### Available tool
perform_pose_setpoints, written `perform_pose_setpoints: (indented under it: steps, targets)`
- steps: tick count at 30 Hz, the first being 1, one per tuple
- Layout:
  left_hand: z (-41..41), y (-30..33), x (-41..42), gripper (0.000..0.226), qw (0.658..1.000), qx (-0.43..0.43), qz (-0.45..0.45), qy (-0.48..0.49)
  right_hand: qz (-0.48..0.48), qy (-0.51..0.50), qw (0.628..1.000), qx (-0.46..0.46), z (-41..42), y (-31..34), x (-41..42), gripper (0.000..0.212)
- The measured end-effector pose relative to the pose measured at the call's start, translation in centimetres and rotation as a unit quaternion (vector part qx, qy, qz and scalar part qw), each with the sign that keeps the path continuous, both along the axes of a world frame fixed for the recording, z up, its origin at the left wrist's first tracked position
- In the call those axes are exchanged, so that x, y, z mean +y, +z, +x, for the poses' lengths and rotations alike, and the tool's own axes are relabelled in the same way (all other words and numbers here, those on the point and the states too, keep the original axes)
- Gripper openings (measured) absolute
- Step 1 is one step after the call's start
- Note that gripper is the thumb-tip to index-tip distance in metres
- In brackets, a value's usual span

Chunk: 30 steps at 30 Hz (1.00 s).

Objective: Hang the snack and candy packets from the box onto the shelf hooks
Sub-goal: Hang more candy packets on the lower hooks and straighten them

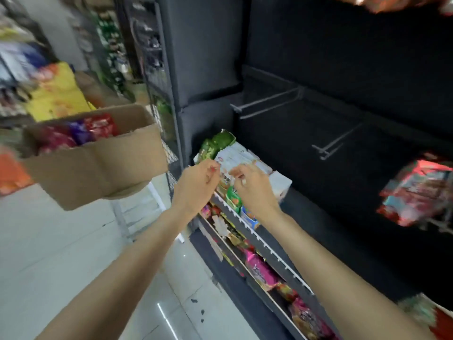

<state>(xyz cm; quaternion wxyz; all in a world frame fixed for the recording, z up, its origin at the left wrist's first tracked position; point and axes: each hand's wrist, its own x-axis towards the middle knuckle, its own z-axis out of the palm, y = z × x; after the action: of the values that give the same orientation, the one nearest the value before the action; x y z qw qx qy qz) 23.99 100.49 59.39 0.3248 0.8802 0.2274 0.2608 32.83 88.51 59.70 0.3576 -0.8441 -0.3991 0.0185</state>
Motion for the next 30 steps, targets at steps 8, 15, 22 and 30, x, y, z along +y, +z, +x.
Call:
perform_pose_setpoints:
  steps: [8, 15, 22, 30]
  targets:
    - [-7.9, 0.9, 20.2, 0.014, 0.989, -0.006, -0.053, 0.139, -0.054, 0.117, 0.991, -0.016, -4.4, 0.3, 21.8, 0.028]
    - [-9.3, -0.3, 36.1, 0.02, 0.968, 0.033, -0.102, 0.226, -0.092, 0.194, 0.976, 0.018, -4.6, -0.2, 38.7, 0.03]
    - [-5.5, -4.1, 51.6, 0.035, 0.938, 0.142, -0.127, 0.291, -0.127, 0.232, 0.964, 0.008, 0.2, -3.3, 56.1, 0.033]
    - [-1.7, -7.3, 60.9, 0.054, 0.91, 0.18, -0.178, 0.329, -0.196, 0.271, 0.942, 0.013, 4.6, -7.1, 67.4, 0.057]
